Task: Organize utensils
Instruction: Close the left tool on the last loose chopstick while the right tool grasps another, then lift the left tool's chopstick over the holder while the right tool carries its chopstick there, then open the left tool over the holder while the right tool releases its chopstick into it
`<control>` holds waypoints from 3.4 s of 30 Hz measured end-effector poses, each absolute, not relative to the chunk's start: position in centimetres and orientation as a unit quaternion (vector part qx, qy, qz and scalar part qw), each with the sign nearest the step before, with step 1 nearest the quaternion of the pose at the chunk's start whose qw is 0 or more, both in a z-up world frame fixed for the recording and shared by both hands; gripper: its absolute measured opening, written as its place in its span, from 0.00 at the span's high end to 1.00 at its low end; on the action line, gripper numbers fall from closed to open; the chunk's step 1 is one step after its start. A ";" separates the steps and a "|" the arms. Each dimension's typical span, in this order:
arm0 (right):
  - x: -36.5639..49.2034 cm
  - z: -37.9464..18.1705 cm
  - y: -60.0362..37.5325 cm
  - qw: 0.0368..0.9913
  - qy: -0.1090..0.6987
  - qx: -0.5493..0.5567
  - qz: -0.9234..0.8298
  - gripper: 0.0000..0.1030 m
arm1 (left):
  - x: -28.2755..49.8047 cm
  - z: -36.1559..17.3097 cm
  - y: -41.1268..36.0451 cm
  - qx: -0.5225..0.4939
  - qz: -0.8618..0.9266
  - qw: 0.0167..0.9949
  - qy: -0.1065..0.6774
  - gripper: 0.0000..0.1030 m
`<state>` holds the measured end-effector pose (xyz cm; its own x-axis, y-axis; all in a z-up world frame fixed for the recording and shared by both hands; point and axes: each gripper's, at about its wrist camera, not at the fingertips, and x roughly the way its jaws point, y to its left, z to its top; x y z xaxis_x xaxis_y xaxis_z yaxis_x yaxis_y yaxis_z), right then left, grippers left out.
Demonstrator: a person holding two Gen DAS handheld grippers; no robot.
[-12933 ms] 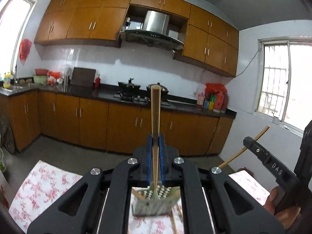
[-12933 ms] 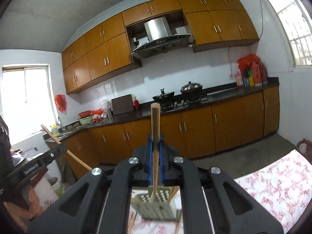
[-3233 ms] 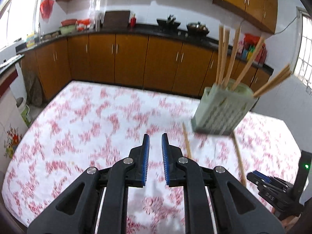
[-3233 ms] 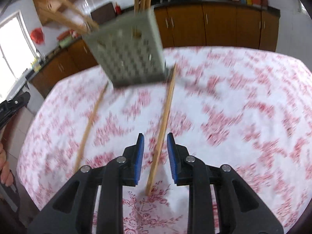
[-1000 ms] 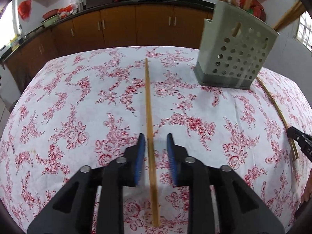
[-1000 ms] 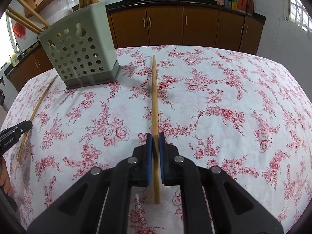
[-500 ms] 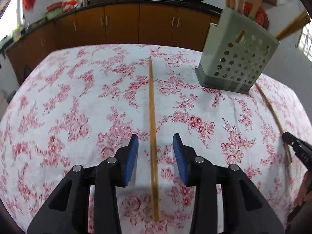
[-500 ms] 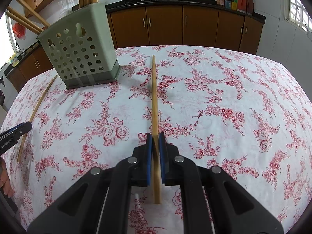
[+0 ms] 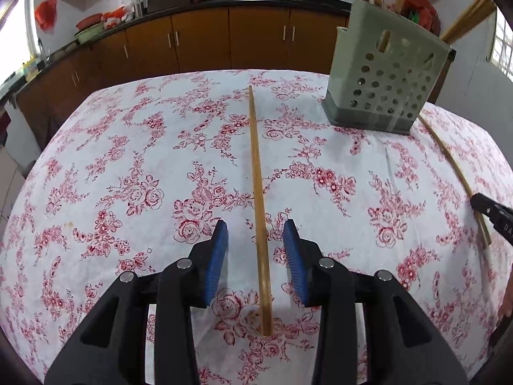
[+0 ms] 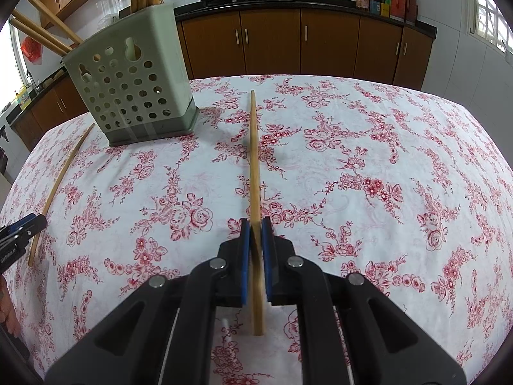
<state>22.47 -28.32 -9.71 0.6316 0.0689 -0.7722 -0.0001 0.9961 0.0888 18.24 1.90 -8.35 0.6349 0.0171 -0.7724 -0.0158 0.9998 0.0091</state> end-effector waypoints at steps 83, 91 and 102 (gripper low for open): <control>19.3 18.6 -26.5 0.985 0.067 0.097 0.124 0.92 | 16.3 20.6 -4.9 -0.052 -0.098 0.992 0.061 0.93; 22.6 16.5 -25.1 0.986 0.079 0.090 0.117 0.92 | 20.1 18.1 -4.2 -0.067 -0.053 0.994 0.064 0.93; 25.6 12.9 -24.0 0.984 0.116 0.087 0.108 0.92 | 22.4 14.7 -3.7 -0.076 -0.044 0.991 0.100 0.93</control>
<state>25.55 -23.97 12.88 0.9498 0.2331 -0.2086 -0.1928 0.9613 0.1966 22.36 -3.70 14.71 0.9762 -0.1024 -0.1913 0.0719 0.9845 -0.1597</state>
